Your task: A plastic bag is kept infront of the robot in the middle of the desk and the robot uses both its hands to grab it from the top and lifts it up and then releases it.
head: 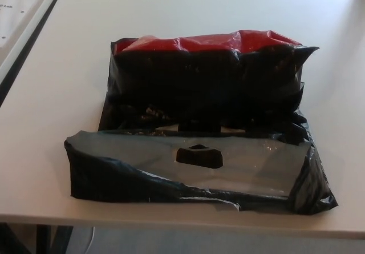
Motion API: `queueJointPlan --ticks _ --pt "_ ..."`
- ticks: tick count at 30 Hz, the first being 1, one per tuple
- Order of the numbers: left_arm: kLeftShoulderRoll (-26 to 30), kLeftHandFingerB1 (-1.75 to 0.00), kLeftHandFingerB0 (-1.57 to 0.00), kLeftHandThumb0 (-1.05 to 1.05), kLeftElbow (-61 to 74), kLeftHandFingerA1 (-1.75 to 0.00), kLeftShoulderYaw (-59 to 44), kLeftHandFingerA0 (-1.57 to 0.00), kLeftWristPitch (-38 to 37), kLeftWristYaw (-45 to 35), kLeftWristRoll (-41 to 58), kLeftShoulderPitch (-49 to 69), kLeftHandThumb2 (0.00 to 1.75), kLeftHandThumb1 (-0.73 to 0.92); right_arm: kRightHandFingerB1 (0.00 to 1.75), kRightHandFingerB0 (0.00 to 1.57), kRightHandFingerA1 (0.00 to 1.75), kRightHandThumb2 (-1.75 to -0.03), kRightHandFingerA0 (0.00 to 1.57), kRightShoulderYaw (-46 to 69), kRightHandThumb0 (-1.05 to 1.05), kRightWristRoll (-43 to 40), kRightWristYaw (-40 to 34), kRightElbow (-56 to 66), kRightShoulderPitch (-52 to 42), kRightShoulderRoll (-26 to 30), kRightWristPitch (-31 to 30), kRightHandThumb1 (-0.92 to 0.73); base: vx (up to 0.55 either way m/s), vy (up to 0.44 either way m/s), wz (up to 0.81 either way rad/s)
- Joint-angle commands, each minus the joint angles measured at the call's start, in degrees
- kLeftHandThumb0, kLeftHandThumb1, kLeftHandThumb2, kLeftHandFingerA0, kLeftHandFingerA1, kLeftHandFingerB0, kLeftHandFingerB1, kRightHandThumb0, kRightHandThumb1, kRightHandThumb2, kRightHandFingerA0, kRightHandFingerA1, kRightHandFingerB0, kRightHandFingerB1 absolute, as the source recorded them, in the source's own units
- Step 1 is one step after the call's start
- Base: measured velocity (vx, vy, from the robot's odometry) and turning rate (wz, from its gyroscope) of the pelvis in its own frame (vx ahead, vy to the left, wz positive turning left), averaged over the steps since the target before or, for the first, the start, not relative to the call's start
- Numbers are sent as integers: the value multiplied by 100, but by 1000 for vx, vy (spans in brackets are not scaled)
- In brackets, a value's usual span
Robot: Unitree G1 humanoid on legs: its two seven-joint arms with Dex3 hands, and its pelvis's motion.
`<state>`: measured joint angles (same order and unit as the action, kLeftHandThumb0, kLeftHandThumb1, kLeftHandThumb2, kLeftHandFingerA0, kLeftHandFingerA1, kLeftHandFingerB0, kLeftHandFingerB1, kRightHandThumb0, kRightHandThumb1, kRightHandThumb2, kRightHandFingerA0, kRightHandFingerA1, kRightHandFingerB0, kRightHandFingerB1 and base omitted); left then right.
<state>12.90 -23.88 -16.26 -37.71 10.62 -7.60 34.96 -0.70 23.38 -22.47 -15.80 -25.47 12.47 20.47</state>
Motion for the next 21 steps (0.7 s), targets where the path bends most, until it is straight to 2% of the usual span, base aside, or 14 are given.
queueJointPlan --ticks 1,4,5,6,9,10,13,14,16,17,18,19,20,21 --pt "60 -26 -4 -26 848 -40 -199 -48 -1067 -252 512 401 54 47 0 0 44 -74 12 370 -65 2048 -2116 1365 -672 461 426 -41 0 0 0" --pt "347 -21 -3 -32 1528 -51 -85 -38 -327 -994 1273 623 69 36 0 0 44 -73 14 354 -65 2599 -2525 1696 -773 521 221 -42 0 0 0" --pt "488 -21 -6 -28 1816 -41 -87 -44 60 -1268 1574 722 56 47 16 0 57 -77 40 373 -57 2717 -2442 1948 -861 509 82 -40 0 0 0" --pt "633 -27 -8 -40 1883 -46 -141 -45 308 -1468 1768 700 62 38 26 13 79 -55 73 442 -53 2647 -2216 2161 -905 508 50 -50 0 0 0" --pt "870 -27 -9 -36 2024 -45 -277 -43 793 -1744 2094 633 61 39 35 7 91 -70 72 578 -60 2357 -1666 2498 -940 499 -9 -40 0 0 0" --pt "930 -24 -10 -29 1959 -41 -332 -46 795 -1752 2077 563 55 44 26 6 63 -74 51 639 -59 2240 -1380 2692 -957 490 -121 -42 0 0 0" --pt "1123 -25 -9 -35 2019 -46 -479 -44 865 -1778 2057 421 60 38 24 5 57 -74 47 734 -57 2202 -1409 2576 -645 682 38 -39 0 0 0" --pt "1297 -24 -8 -43 1784 -48 -568 -44 812 -1774 1951 69 63 38 21 6 33 -56 35 784 -53 2010 -1200 2556 -407 789 60 -49 0 0 0" --pt "1382 -25 -7 -45 1650 -47 -572 -42 866 -1814 1902 -179 64 38 20 5 32 -56 30 839 -54 1989 -1169 2567 -330 845 54 -47 0 0 0" --pt "1431 -26 -8 -44 1360 -45 -509 -40 1115 -1810 1820 -563 63 39 22 4 44 -74 27 848 -59 2053 -1088 2599 -70 931 -19 -39 0 0 0" --pt "1452 -26 -8 -44 1234 -45 -485 -40 1224 -1816 1787 -731 63 39 22 4 44 -74 27 850 -59 2081 -1055 2613 41 970 -52 -39 0 0 0" --pt "1433 -26 -8 -27 988 -38 -421 -45 1425 -1995 1961 -1022 54 45 25 9 33 -54 36 828 -54 2053 -958 2666 189 1022 -27 -47 0 0 0" --pt "1424 -26 -8 -27 873 -38 -398 -45 1511 -2080 2035 -1155 54 45 25 9 33 -54 36 818 -54 2041 -917 2689 255 1045 -17 -47 0 0 0" --pt "1375 -24 -10 -29 719 -39 -358 -47 1436 -2114 1981 -1202 54 44 28 9 42 -69 31 829 -60 2028 -896 2713 226 1103 55 -40 0 0 0"
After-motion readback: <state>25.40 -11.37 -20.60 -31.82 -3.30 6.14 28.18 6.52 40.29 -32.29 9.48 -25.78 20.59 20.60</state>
